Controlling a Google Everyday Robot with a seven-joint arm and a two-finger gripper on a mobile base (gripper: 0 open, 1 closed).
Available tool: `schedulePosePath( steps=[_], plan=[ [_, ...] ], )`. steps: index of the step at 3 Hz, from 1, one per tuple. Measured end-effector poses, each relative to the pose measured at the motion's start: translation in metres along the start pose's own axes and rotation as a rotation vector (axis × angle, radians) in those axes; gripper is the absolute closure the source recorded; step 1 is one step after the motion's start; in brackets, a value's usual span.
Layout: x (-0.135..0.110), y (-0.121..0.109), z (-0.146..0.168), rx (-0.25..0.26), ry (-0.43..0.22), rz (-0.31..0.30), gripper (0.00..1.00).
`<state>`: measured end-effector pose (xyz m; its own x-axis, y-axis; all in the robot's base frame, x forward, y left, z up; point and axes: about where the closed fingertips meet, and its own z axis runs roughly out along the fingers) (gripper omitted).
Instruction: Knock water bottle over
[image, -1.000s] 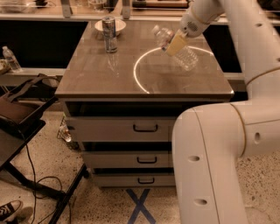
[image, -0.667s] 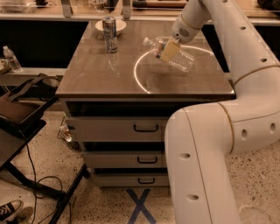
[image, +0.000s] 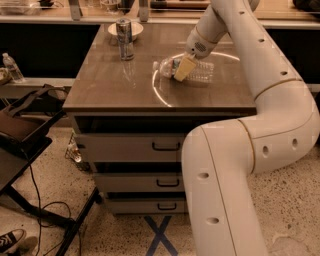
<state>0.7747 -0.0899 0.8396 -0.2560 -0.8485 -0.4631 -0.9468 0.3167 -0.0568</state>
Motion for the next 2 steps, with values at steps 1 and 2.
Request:
schedulePosePath(
  steps=[1,2],
  plan=[
    [-0.0005,0.0009,-0.0008,0.000,0.000,0.000,0.84],
    [-0.0021,-0.0012,0.0025,0.005,-0.005,0.000,0.61]
  ],
)
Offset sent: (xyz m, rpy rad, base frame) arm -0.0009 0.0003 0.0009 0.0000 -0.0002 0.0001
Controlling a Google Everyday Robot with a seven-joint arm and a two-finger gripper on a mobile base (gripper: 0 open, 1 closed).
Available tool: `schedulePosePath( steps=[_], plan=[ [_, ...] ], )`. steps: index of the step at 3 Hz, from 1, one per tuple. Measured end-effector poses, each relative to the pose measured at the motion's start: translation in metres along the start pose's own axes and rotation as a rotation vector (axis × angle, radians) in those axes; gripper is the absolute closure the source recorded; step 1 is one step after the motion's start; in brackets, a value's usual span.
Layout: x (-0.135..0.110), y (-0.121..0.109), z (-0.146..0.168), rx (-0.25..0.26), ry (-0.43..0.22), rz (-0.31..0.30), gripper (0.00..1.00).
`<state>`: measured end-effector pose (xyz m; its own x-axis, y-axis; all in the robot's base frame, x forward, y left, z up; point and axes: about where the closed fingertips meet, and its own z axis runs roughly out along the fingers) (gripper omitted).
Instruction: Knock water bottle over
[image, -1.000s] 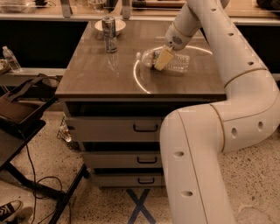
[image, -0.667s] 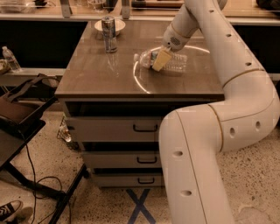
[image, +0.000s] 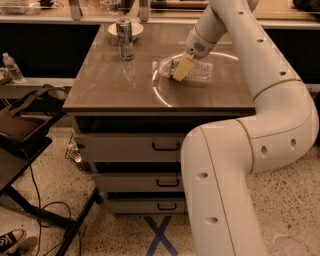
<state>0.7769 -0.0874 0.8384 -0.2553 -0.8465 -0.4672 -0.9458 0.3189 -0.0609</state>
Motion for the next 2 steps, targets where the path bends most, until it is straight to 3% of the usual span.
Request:
schedulePosePath(
  steps=[1,2],
  plan=[
    [-0.0013,-0.0006,0.0007,0.002,-0.002,0.000,0.29],
    [-0.0023,-0.0021,0.0032,0.005,-0.005,0.001,0.06]
  ],
)
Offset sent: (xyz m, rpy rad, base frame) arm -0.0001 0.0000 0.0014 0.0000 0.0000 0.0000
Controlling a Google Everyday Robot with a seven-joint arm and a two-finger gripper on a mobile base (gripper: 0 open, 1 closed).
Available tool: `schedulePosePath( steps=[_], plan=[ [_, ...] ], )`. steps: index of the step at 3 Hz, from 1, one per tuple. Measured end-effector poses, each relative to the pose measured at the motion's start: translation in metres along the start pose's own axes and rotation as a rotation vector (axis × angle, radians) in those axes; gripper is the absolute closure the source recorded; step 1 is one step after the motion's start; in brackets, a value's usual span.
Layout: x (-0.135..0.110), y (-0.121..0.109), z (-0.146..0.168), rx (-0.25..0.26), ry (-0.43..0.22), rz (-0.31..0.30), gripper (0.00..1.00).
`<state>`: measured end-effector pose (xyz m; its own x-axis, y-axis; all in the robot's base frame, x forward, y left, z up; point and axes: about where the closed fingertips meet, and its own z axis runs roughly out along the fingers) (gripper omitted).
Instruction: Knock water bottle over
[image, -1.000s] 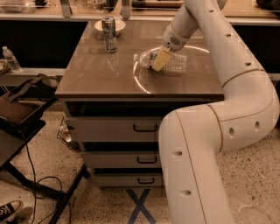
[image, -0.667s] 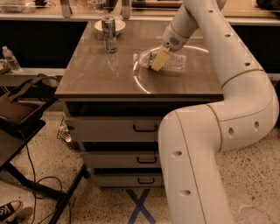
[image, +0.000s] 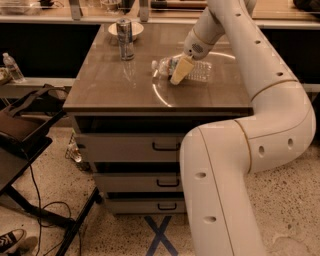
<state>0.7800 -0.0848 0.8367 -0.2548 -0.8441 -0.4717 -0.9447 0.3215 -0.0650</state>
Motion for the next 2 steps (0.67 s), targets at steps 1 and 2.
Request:
schedulePosePath(
  steps=[1,2],
  plan=[
    [-0.0011,-0.0016,0.0031,0.003,-0.003,0.000,0.00],
    [-0.0011,-0.0016,0.0032,0.003,-0.003,0.000,0.00]
  ],
)
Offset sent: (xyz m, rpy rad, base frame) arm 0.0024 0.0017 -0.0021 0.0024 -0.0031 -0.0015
